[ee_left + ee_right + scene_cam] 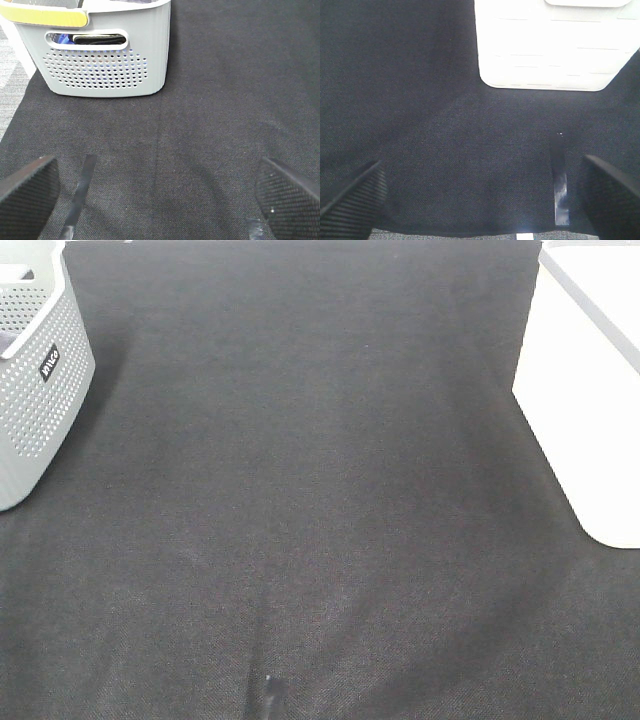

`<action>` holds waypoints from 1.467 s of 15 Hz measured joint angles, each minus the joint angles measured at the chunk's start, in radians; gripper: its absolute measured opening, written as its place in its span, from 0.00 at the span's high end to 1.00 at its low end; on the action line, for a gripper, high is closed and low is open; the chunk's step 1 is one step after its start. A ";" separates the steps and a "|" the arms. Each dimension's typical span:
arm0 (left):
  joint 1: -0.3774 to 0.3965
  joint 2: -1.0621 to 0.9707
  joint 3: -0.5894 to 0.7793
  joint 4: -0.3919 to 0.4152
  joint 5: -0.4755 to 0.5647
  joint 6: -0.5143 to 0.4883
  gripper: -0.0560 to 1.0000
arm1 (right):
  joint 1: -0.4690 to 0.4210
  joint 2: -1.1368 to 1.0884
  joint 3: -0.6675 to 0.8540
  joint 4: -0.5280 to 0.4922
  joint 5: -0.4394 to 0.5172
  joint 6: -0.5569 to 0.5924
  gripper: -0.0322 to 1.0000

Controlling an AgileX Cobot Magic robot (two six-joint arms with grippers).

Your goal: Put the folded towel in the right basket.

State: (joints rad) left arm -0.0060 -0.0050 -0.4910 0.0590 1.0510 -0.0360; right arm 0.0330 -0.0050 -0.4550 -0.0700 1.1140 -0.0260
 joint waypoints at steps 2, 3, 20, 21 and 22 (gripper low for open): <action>0.000 0.000 0.000 0.000 0.000 0.000 0.01 | 0.000 0.000 0.000 0.020 0.000 0.000 0.02; 0.000 0.000 0.000 0.000 0.000 0.000 0.01 | 0.000 0.000 0.000 0.036 0.000 0.000 0.02; 0.000 0.000 0.000 0.000 0.000 0.000 0.01 | 0.000 0.000 0.000 0.086 0.000 0.000 0.02; 0.000 0.000 0.000 0.000 0.000 0.000 0.01 | 0.000 0.000 0.000 0.086 0.000 0.000 0.02; 0.000 0.000 0.000 0.000 0.000 0.000 0.01 | 0.000 0.000 0.000 0.086 0.000 0.000 0.02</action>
